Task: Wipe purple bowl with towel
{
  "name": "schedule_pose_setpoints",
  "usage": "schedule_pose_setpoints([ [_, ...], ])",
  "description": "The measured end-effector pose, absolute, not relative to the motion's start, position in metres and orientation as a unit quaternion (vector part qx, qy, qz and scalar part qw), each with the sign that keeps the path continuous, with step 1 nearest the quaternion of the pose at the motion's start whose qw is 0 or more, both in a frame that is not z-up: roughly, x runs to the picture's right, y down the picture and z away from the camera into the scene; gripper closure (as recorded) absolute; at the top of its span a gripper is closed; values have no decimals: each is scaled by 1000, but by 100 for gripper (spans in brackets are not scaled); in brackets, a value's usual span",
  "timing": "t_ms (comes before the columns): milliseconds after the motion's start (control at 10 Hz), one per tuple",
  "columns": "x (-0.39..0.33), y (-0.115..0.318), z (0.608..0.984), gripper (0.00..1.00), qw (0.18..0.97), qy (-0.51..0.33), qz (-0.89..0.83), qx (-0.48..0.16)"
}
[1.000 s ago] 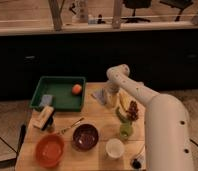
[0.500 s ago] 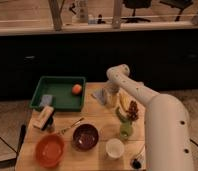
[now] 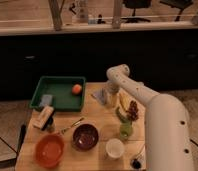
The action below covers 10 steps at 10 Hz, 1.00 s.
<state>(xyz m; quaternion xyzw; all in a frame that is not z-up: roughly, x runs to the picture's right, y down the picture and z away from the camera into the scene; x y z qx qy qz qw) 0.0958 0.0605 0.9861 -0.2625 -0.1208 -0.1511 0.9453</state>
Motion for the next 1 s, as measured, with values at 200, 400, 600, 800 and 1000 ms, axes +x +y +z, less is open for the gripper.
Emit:
schedule_pose_setpoints([
  [200, 96, 60, 986, 20, 945, -121, -151, -262],
  [400, 96, 61, 986, 21, 945, -121, -151, -263],
  [600, 96, 61, 986, 32, 945, -120, -151, -265],
  [800, 96, 61, 985, 32, 945, -120, -151, -264],
  [1000, 96, 60, 985, 20, 945, -121, -151, -263],
])
